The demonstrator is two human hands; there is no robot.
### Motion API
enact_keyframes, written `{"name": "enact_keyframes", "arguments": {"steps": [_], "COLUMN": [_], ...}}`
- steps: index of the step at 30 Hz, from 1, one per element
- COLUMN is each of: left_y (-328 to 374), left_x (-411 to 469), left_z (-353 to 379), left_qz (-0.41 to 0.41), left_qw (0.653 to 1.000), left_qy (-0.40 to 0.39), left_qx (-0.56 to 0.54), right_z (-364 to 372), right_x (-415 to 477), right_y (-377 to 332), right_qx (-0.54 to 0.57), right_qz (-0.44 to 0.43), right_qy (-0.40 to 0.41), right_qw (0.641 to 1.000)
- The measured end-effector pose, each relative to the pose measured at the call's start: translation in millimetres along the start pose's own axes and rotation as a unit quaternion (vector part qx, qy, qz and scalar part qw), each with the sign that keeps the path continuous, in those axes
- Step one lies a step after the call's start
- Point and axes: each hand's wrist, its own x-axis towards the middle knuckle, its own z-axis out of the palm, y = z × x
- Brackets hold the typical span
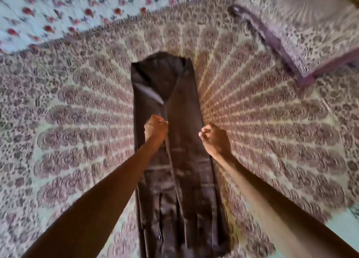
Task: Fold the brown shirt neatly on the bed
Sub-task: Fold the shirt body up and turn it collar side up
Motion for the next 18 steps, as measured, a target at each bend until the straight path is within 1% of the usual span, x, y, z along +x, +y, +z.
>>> {"name": "enact_keyframes", "arguments": {"steps": [3, 5, 7, 9, 14, 16, 18], "left_y": [36.3, 45.4, 41.4, 33.0, 36.8, 41.2, 45.8], "left_x": [49.6, 76.7, 100.7, 123.4, 134.0, 141.9, 150.5], "left_z": [-6.1, -4.6, 0.5, 8.7, 13.8, 17.9, 23.1], "left_qz": [0.010, 0.014, 0.005, 0.004, 0.036, 0.044, 0.050], "left_qw": [1.000, 0.998, 0.997, 0.996, 0.996, 0.995, 0.992], "left_qy": [-0.002, -0.021, -0.045, -0.050, -0.057, -0.066, -0.084], "left_qx": [0.018, 0.050, 0.064, 0.075, 0.055, 0.067, 0.081], "right_z": [-2.0, -1.5, 1.1, 6.3, 18.4, 23.2, 26.5], "right_x": [55.9, 82.6, 106.1, 134.0, 203.3, 233.3, 257.9], "right_y": [-26.3, -36.9, -45.7, -53.8, -72.6, -78.8, -85.7], "right_qx": [-0.055, -0.093, -0.121, -0.143, -0.158, -0.208, -0.261], "right_qz": [-0.049, -0.084, -0.114, -0.138, -0.159, -0.189, -0.228], "right_qy": [0.007, 0.013, 0.015, 0.005, 0.002, -0.031, -0.061], "right_qw": [0.997, 0.992, 0.986, 0.980, 0.975, 0.959, 0.936]}}
